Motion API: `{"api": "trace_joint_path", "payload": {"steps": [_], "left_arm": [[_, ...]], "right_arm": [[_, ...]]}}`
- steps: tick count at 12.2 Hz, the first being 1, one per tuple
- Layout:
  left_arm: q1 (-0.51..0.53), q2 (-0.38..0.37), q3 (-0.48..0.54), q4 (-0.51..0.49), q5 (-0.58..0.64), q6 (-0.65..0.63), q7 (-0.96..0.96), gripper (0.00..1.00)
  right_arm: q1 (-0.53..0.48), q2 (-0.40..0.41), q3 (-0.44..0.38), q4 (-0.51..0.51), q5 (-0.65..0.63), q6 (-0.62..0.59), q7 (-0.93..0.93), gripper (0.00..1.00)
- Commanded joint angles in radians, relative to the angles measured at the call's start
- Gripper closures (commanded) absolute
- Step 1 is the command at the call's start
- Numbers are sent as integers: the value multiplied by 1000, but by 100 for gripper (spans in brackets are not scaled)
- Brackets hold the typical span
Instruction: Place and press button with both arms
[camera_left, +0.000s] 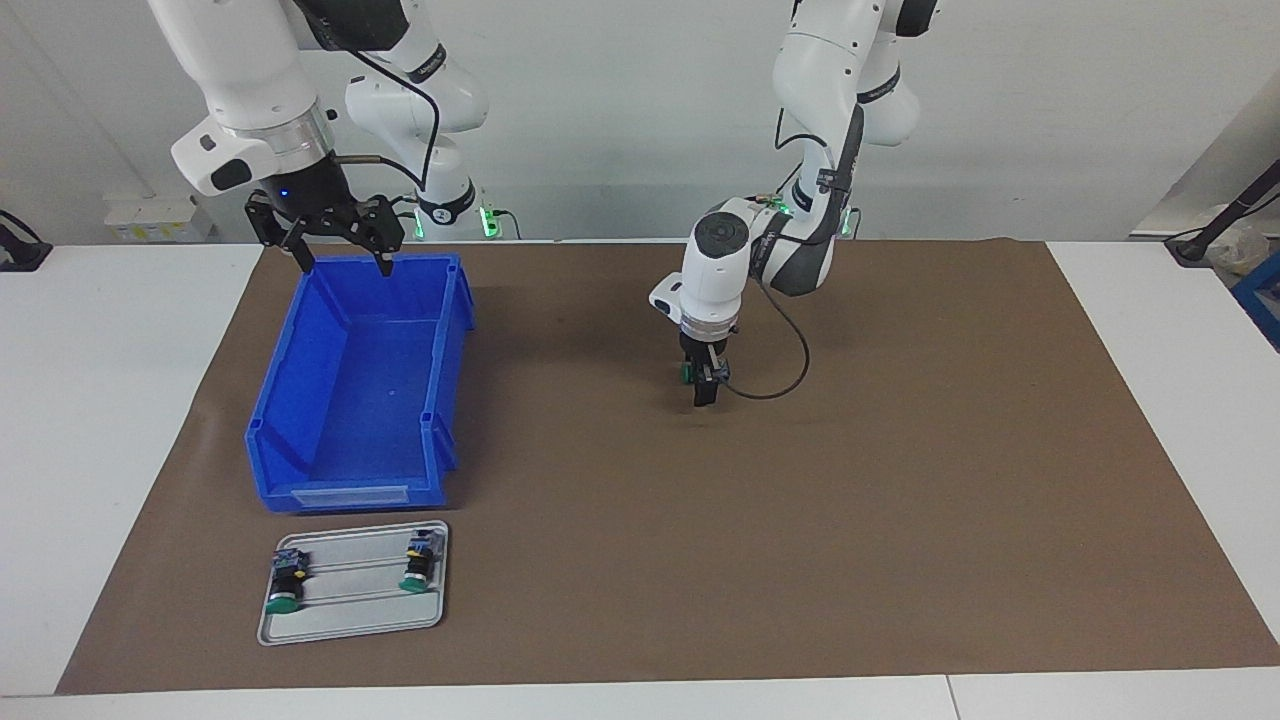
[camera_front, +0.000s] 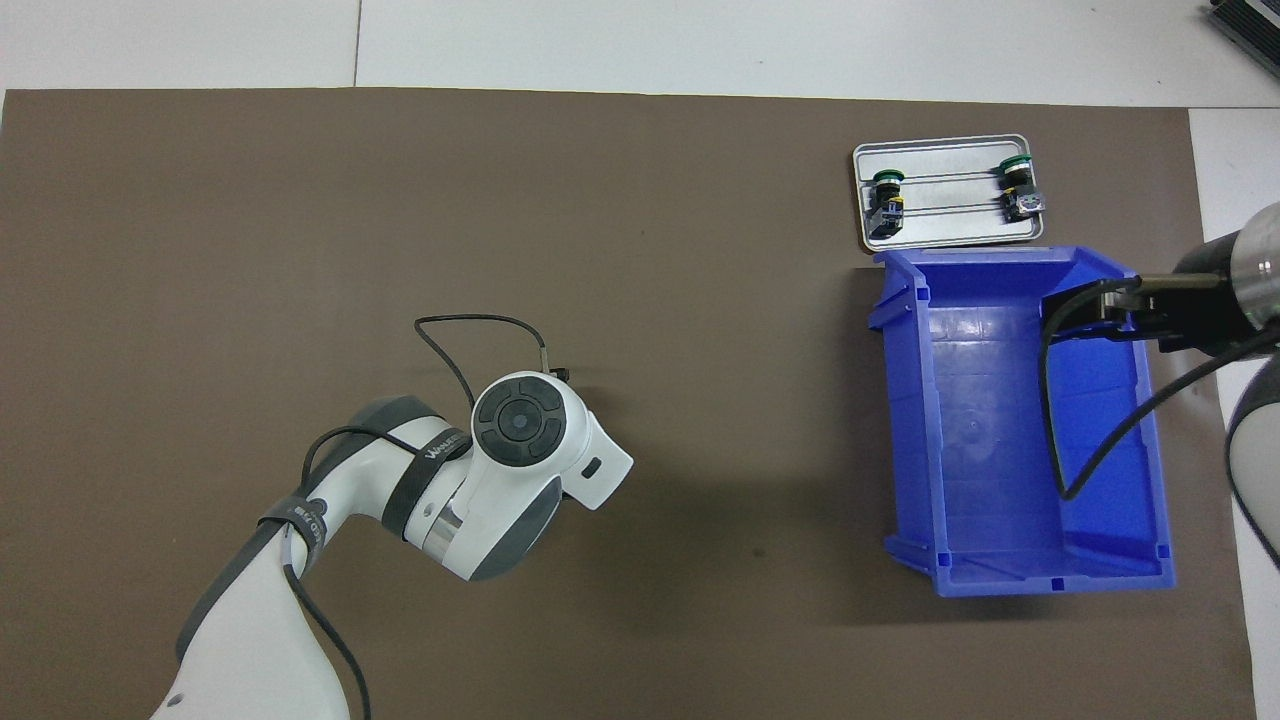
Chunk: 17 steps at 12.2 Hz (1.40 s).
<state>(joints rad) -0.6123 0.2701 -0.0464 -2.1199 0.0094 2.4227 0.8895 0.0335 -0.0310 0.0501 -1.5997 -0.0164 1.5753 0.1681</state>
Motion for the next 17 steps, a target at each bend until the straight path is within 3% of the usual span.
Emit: {"api": "trace_joint_path", "payload": {"steps": [1,5,6,8,9,10,15,17], "left_arm": [[-6,-14,3,-25,21,32,-26,0],[-6,-15,5,-26,21,29,-27,3],[-6,-14,5,-25,21,27,-41,19],[-4,-15,5,-25,21,23,-52,33],[-4,-15,5,-25,21,18,-52,52],[-4,-15,7,-25,21,18,-50,61],[-3,-14,8,-17,21,18,-50,67],[0,-14,11,-11,21,19,-50,76]], "right_arm": [[-3,-20,7,-20,-2,0,21,0],[-6,-20,7,-19,-2,-3,16,0],[-7,-20,7,-17,-2,-1,14,0],[-9,-20,5,-17,1,-1,14,0],[-12,-20,7,-17,4,-1,13,0],[-12,-20,7,-17,4,-1,13,0],[-12,-20,7,-17,4,-1,14,0],[-12,-20,7,-17,4,-1,13,0]]}}
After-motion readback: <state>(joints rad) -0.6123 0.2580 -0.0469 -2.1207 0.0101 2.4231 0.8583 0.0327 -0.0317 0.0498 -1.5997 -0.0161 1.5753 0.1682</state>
